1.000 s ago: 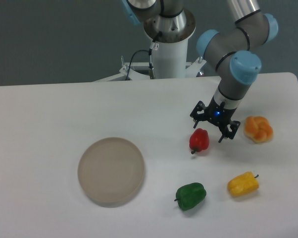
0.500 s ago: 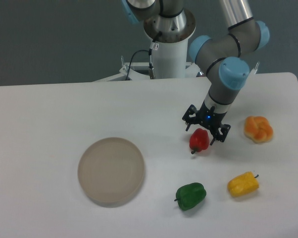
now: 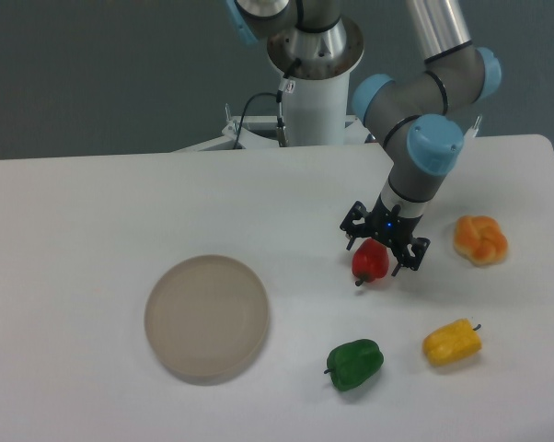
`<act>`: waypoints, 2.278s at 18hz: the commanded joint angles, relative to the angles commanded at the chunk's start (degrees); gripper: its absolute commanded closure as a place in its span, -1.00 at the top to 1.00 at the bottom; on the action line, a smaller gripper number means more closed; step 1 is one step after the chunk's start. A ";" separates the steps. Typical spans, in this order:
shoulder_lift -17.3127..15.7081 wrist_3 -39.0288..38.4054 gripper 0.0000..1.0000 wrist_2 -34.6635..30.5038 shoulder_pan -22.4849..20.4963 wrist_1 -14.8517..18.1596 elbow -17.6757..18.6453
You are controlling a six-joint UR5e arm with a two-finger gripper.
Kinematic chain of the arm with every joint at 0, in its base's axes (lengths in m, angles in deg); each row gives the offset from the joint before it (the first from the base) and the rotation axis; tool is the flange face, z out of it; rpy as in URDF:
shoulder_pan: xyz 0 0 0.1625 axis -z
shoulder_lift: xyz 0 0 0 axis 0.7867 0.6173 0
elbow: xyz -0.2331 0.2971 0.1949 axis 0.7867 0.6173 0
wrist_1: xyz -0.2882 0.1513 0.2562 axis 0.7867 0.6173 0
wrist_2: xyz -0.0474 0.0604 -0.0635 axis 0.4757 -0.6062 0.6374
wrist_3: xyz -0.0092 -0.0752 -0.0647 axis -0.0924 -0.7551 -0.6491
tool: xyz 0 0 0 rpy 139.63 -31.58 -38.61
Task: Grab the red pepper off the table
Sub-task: 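Lower the gripper onto the red pepper and close on it, then lift the grasped red pepper up off the table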
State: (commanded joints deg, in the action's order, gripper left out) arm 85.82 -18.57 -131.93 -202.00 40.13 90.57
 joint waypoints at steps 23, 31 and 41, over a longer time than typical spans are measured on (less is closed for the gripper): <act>-2.02 0.53 -0.18 -0.44 -0.18 0.79 -5.70; -0.62 13.42 -0.15 -5.53 4.30 7.03 -20.20; 5.53 28.30 -0.17 -12.13 7.20 12.48 -31.19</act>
State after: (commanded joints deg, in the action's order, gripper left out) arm 91.35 9.73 -144.05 -194.80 52.61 59.38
